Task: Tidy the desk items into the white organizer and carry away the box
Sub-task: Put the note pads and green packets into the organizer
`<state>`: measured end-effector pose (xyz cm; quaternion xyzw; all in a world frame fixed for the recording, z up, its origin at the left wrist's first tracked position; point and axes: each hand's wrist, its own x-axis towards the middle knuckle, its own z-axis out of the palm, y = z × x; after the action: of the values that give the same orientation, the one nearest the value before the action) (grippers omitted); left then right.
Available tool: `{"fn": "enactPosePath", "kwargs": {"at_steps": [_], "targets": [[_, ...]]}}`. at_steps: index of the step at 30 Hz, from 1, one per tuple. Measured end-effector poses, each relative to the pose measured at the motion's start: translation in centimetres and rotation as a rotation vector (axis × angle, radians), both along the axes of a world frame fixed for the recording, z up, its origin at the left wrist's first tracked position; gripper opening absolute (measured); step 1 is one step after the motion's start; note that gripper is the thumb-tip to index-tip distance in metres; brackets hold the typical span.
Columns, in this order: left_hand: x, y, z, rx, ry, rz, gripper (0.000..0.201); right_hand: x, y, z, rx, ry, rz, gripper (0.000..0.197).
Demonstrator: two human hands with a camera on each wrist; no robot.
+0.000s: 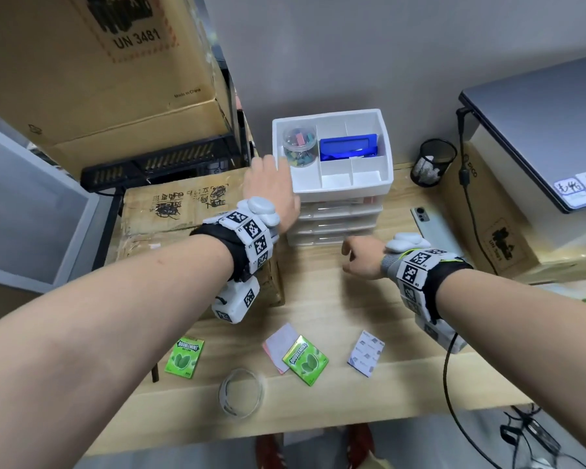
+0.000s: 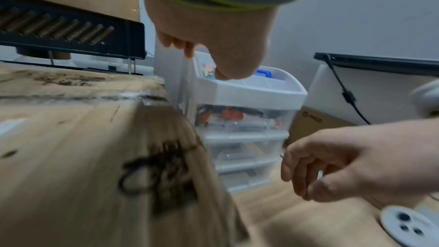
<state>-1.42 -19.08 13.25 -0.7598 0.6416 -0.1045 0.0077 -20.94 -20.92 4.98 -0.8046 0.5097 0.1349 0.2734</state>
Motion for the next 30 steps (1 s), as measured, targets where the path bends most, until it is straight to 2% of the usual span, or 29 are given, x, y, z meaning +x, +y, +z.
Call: {"fn": "enactPosePath", "kwargs": {"at_steps": [3,5,7,10,13,16,19,23,26,30], "targets": [[-2.2,2.7,-0.6,0.016,0.049,-0.339,0.032,-1.8,2.1,-1.4,0.041,0.041,0.015,0.034],[-3.9,4.4,-1.3,0.086,0.161,-0.540,0.026,-3.0,3.5,-2.5,0.062,0.078,0.011,0.033],[-5.7,6.4,-2.2,0.230,0.276,-0.629,0.026,-4.0,5.2,-3.8,0.084,0.123,0.007,0.032],[-7.5,9.4,-4.6,0.432,0.298,-0.666,0.026,-4.8,7.6,-5.3,0.101,0.218,0.021,0.026],[-7.5,12.7,-7.9,0.583,0.240,-0.598,0.022,-5.5,9.7,-6.9,0.111,0.263,0.021,0.037],[-5.9,15.1,-10.7,0.737,0.147,-0.438,0.021,-6.0,10.9,-8.6,0.059,0.288,-0.011,0.060],[-3.8,16.8,-13.4,0.781,0.160,-0.241,0.029,-6.1,12.0,-10.4,0.026,0.292,-0.012,0.074],[-2.7,18.9,-16.6,0.744,0.169,0.015,0.060,-6.2,13.8,-11.8,-0.043,0.291,-0.008,0.080],[-2.6,19.4,-18.2,0.693,0.200,0.098,0.068,-6.1,14.0,-12.1,-0.050,0.270,-0.001,0.081],[-2.3,18.9,-19.3,0.714,0.230,0.148,0.073,-5.9,14.2,-11.7,-0.018,0.245,-0.003,0.074]]}}
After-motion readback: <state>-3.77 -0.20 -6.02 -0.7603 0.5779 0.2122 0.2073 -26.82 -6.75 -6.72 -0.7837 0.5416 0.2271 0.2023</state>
